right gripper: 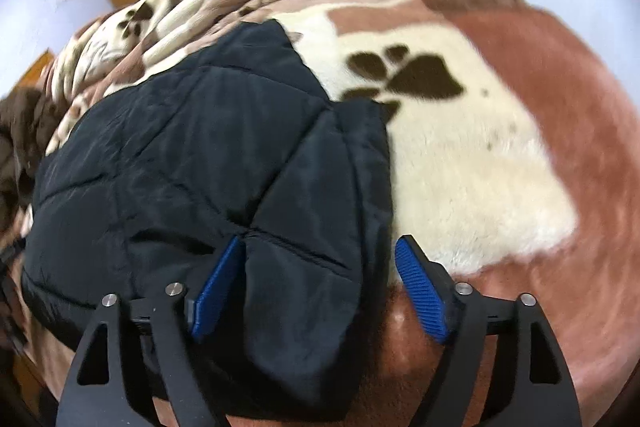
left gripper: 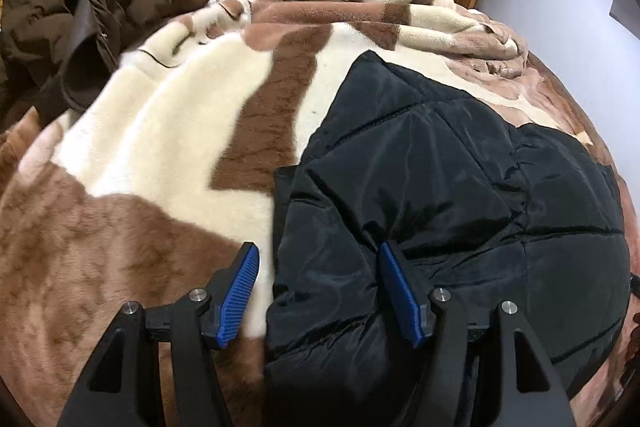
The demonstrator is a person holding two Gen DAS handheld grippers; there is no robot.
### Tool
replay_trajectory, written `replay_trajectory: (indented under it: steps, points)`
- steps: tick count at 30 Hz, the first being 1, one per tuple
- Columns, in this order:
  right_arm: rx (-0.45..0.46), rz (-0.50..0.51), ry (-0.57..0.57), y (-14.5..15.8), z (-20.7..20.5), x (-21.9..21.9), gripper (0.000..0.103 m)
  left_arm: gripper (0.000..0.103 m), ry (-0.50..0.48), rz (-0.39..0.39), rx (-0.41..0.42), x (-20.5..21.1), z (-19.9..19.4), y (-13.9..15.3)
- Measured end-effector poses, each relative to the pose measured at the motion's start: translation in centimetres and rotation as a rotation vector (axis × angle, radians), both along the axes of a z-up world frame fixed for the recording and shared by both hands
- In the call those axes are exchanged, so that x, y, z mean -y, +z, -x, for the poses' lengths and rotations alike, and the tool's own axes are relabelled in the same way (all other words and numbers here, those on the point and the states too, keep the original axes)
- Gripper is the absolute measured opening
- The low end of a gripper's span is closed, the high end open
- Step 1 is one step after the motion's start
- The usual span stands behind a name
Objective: Fold large clothes
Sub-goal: 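Grasp the folded jacket edge with both tools and lift it over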
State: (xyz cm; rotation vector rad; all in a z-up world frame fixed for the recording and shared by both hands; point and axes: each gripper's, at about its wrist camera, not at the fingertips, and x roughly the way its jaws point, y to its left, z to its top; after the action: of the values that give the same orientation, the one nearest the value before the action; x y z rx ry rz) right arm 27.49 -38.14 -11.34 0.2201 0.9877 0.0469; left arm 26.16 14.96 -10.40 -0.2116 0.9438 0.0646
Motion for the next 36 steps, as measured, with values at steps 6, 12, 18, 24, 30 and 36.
replay_trajectory:
  steps: [6,12,18,24,30,36]
  points:
    - [-0.024,-0.043,-0.007,-0.4,-2.0,0.5,0.078,0.072,0.006,0.041,-0.013,-0.4,-1.4,-0.3]
    - [-0.045,-0.132,0.018,0.1,0.6,1.4,0.078,0.070,-0.007,0.138,0.019,-1.1,2.5,0.7]
    - [-0.083,-0.217,0.039,-1.7,-0.2,2.0,0.078,0.079,0.020,0.256,-0.036,-2.1,0.8,-2.3]
    - [-0.093,-0.280,0.050,-3.3,-3.1,1.8,0.078,0.085,0.015,0.296,-0.048,-1.8,-1.3,-3.5]
    - [-0.088,-0.285,0.079,-3.1,-3.5,1.2,0.069,0.083,0.014,0.305,-0.045,-1.7,-1.1,-3.6]
    - [-0.088,-0.290,0.107,-3.2,-3.8,1.1,0.064,0.082,0.011,0.310,-0.059,-1.2,-1.4,-4.0]
